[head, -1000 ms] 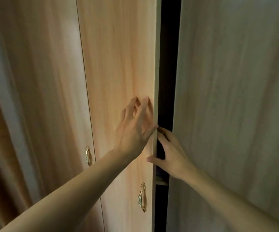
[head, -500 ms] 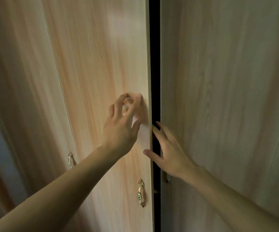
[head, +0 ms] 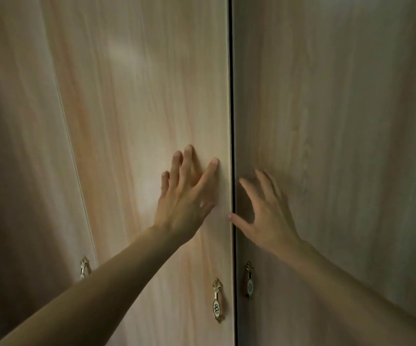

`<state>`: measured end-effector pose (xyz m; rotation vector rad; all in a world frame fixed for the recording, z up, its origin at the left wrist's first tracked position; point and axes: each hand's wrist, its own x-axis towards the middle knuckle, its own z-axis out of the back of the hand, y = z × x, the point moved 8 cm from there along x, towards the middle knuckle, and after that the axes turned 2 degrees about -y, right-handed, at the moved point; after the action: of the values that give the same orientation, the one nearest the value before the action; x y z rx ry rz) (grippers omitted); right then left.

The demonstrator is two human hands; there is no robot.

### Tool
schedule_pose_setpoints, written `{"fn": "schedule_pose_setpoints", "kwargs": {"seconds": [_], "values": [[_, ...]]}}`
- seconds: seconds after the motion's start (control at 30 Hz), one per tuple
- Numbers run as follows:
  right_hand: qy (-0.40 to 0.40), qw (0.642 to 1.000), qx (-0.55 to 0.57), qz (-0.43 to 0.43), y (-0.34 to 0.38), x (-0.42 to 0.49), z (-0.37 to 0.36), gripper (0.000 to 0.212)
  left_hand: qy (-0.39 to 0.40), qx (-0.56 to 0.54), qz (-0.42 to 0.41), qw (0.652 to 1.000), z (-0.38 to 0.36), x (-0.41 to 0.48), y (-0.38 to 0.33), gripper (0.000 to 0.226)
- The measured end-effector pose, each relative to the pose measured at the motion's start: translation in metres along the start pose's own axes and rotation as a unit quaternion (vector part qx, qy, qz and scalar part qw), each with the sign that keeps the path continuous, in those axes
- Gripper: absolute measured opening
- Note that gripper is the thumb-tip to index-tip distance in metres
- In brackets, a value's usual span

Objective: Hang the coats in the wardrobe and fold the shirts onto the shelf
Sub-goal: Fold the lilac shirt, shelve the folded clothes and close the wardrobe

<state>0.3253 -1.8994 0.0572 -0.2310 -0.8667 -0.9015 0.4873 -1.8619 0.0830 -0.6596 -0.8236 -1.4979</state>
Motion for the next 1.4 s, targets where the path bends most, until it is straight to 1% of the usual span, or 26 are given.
{"fn": "schedule_pose_setpoints", "kwargs": {"seconds": [0.1,0.17,0.3,0.53,0.6,0.73,0.93,1.07,1.2,1.33,1.4], "values": [[-0.002,0.998,-0.048,-0.028,-0.008,0.016,-0.005,0.107,0.012,0.027,-0.020,0.999,-0.009,0.003,0.003,0.105],[0.002,0.997,-0.071,-0.040,-0.013,0.025,-0.009,0.118,0.017,0.043,-0.033,0.998,-0.014,0.006,0.005,0.106],[-0.002,0.994,-0.100,-0.037,-0.018,0.038,-0.016,0.121,0.031,0.051,-0.032,0.998,-0.027,0.011,0.009,0.113],[-0.052,0.987,-0.149,-0.029,-0.029,0.045,-0.033,0.130,0.051,0.075,-0.030,0.995,-0.052,0.021,0.008,0.135],[-0.073,0.983,-0.166,-0.025,-0.031,0.046,-0.038,0.129,0.044,0.079,-0.027,0.996,-0.059,0.023,0.009,0.136],[-0.107,0.981,-0.160,-0.018,-0.033,0.050,-0.043,0.130,0.023,0.077,-0.030,0.996,-0.066,0.026,0.011,0.142],[-0.101,0.982,-0.161,-0.022,-0.031,0.049,-0.042,0.129,0.006,0.077,-0.031,0.997,-0.066,0.025,0.010,0.147],[-0.095,0.983,-0.155,-0.030,-0.030,0.048,-0.041,0.129,0.006,0.079,-0.037,0.996,-0.065,0.026,0.009,0.138],[-0.071,0.987,-0.142,-0.028,-0.028,0.047,-0.040,0.122,0.032,0.081,-0.035,0.996,-0.061,0.028,0.006,0.128],[-0.019,0.990,-0.138,-0.016,-0.025,0.046,-0.031,0.108,0.080,0.086,-0.033,0.992,-0.049,0.029,0.007,0.128],[0.012,0.991,-0.133,-0.007,-0.021,0.042,-0.022,0.102,0.107,0.077,-0.034,0.991,-0.041,0.030,0.006,0.122]]}}
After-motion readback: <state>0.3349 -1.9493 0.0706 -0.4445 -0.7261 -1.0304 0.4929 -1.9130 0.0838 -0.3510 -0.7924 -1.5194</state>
